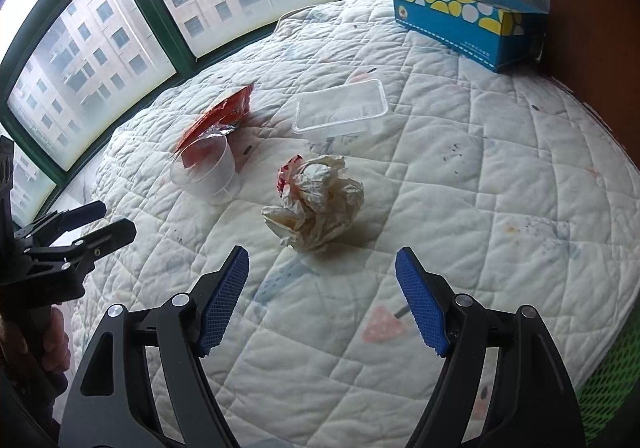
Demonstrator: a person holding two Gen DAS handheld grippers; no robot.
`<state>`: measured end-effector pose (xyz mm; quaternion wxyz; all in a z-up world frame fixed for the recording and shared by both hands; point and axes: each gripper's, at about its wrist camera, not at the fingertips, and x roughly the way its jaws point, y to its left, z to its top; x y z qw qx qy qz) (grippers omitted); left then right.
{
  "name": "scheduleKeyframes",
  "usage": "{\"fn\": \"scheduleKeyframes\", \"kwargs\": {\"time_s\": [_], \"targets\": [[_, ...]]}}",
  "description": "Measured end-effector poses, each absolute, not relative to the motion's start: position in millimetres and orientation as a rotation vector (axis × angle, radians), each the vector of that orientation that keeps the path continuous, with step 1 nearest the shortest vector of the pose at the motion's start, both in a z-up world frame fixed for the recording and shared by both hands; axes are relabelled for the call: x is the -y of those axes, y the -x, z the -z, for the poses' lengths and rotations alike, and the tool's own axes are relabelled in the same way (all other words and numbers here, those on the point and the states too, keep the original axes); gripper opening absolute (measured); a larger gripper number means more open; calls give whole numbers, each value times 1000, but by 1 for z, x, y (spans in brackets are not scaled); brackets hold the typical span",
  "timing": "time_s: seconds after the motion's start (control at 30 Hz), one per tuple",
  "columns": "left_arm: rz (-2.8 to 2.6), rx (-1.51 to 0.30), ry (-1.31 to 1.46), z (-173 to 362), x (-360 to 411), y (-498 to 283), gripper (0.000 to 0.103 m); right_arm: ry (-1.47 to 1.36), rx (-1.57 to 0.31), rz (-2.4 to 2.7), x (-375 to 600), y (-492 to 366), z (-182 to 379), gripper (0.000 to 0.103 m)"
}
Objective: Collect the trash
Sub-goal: 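Return the right gripper to the mattress and grasp the crumpled plastic bag, then lift the bag with the right gripper while the left gripper grasps the clear plastic cup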
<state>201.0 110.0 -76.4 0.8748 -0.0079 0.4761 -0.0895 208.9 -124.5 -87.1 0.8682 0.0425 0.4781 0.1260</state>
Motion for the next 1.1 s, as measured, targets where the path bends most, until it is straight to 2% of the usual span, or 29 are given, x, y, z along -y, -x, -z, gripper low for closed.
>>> {"fn": "scheduleKeyframes", "kwargs": {"time_s": [0.27,0.6,1.1], "targets": [[197,-1006,24,86,-109,-205,89,-83,-1021,-239,112,-239,102,75],[224,-1007,51,92,-95,-218,89,-98,-1029,-239,115,-244,104,55],[193,-993,94,107,-77,-253,89,-121,-949,-200,162,-192,68,54]]}}
